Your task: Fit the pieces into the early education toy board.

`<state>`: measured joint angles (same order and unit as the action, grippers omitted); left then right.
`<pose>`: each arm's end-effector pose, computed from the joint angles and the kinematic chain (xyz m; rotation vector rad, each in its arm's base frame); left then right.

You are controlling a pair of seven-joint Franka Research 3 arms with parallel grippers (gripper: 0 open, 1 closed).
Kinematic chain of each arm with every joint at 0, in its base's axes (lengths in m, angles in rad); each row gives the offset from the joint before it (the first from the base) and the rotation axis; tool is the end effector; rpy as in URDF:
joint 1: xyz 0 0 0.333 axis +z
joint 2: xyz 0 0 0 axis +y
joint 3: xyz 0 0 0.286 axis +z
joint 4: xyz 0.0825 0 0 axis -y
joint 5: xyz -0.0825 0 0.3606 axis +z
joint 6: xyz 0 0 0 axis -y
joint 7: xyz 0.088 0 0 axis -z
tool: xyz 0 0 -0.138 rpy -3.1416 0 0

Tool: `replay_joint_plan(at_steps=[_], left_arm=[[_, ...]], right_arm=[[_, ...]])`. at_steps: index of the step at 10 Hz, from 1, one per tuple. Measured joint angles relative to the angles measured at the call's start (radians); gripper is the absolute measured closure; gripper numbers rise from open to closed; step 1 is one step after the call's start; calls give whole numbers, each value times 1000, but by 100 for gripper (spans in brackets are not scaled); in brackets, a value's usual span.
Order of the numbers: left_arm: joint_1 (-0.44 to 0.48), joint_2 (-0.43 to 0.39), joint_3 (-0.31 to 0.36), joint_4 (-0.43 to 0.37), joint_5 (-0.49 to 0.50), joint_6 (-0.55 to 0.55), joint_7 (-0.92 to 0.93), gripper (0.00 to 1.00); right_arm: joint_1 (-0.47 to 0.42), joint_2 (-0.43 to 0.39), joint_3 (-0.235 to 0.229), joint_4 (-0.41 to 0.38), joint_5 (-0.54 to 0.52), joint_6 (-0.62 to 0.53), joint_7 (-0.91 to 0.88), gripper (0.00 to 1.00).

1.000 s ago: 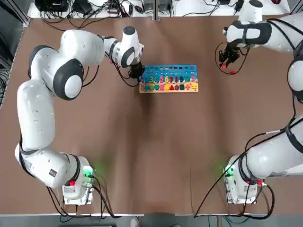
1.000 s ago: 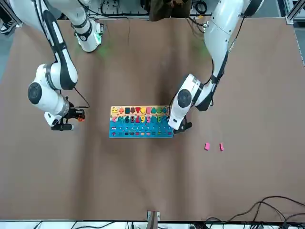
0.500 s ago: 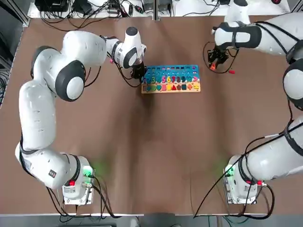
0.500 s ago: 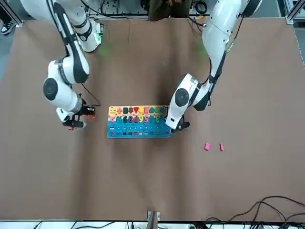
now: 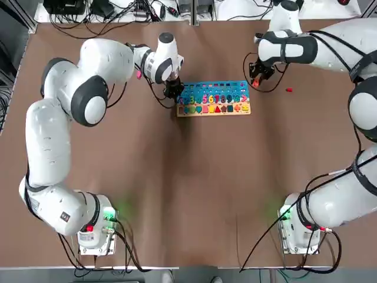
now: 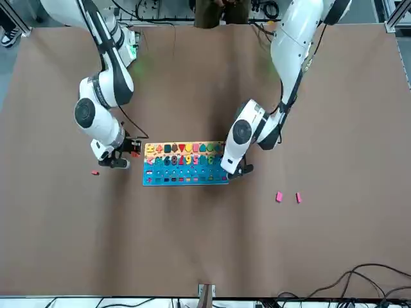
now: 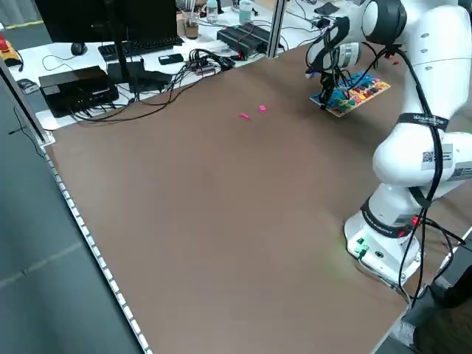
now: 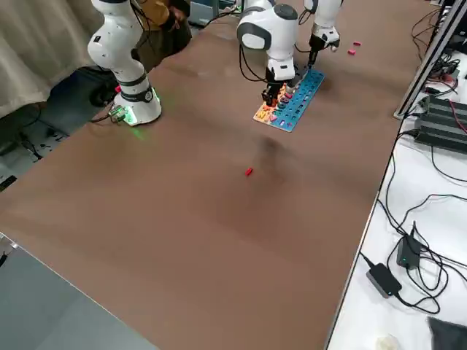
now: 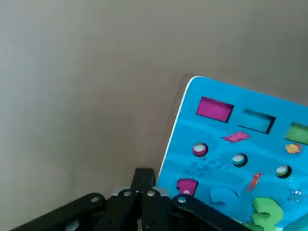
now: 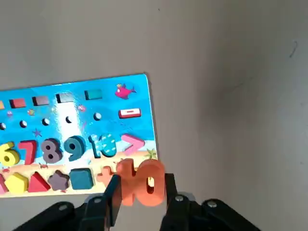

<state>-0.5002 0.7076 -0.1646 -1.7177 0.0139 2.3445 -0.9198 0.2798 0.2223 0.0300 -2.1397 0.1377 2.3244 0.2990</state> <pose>0.4951 -0.3827 0.1395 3.0872 0.4351 -0.1879 0.5114 0.1696 0.2545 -3.0480 0.1312 0.1031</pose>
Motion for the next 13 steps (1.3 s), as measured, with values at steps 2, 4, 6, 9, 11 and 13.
replay_joint_plan(at_steps=[2, 4, 6, 9, 11, 13], left_arm=[[31, -1, -9, 16, -2, -92, 42, 96], [84, -43, -11, 27, -2, -196, 103, 92], [140, -134, -12, 34, -2, -265, 159, 88], [233, -219, -11, 50, -2, -294, 255, 85], [292, -226, -7, 111, 6, -330, 332, 69], [384, -228, -5, 169, 8, -342, 454, 44]], right_arm=[[15, 10, 0, -7, 13, 46, 2, 60], [44, 37, 1, -14, 32, 91, 2, 60], [74, 71, 1, -18, 36, 134, 4, 60], [110, 128, 5, -19, 37, 202, 5, 60], [116, 156, 16, -19, 37, 235, 6, 60], [116, 181, 17, -18, 38, 267, 6, 60]])
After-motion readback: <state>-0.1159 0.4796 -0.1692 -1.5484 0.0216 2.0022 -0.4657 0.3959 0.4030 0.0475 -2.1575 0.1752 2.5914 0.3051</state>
